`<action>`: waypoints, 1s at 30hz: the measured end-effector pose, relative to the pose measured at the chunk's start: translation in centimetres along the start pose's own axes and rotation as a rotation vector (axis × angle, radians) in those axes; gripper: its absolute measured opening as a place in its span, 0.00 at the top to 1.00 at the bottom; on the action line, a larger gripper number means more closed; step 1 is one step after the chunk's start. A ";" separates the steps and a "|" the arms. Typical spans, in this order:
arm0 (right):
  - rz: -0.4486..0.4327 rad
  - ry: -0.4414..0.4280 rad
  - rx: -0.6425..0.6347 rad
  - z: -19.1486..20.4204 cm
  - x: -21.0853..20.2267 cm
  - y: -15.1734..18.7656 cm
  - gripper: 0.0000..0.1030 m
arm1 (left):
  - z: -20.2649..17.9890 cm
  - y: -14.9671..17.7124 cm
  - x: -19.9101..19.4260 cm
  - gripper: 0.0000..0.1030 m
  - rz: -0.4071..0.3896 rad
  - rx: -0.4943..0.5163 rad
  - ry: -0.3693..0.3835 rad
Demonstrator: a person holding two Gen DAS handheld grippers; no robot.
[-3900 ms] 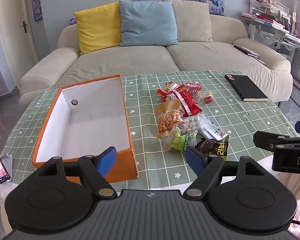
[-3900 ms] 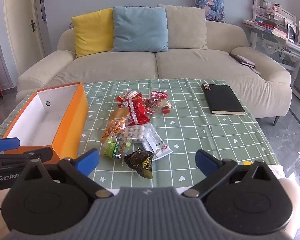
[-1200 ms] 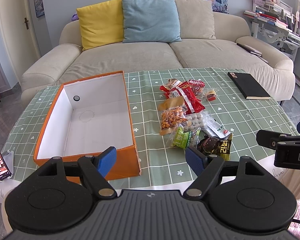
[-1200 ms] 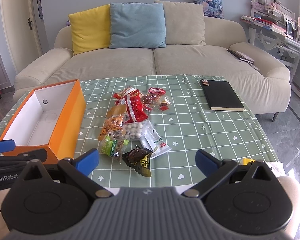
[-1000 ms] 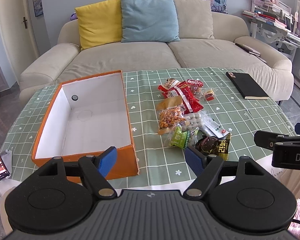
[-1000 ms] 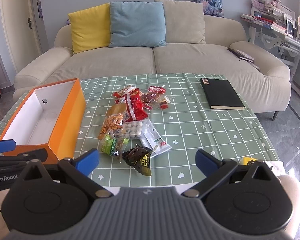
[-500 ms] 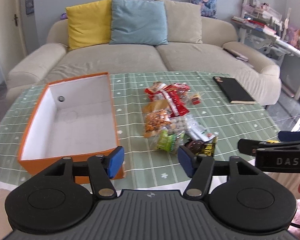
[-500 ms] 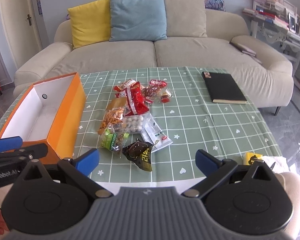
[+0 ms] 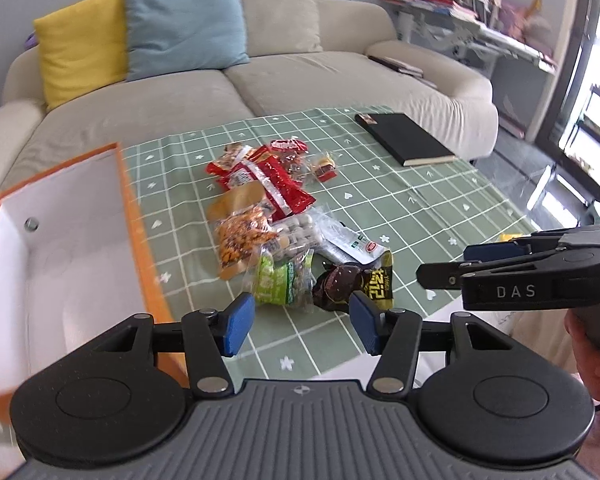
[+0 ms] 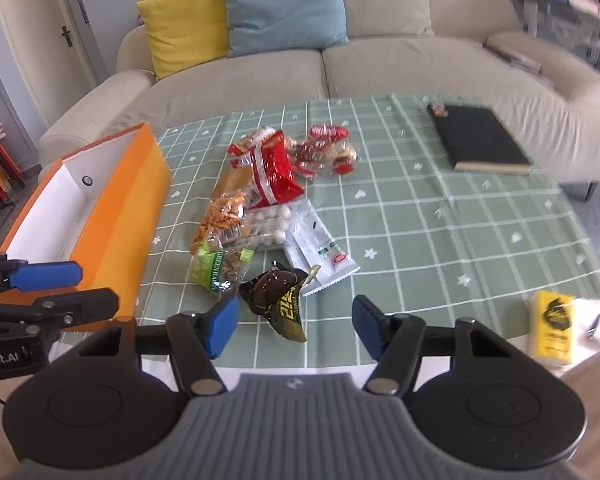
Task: Organize snacks
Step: 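Grasp the green packet with the left tool while the right tool grasps the dark packet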
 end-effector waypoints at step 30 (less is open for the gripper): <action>0.194 -0.145 0.274 -2.7 13.7 0.6 0.53 | 2.7 -1.7 15.3 0.40 0.405 0.040 -0.006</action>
Point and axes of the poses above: each gripper's, at about its wrist camera, not at the fingertips, and x roughly the way its jaws point, z to its left, y to its underside, the point moved 5 cm from there along x, roughly the way its jaws point, and after that the axes turned 5 degrees about -z, right-handed, at the moved point
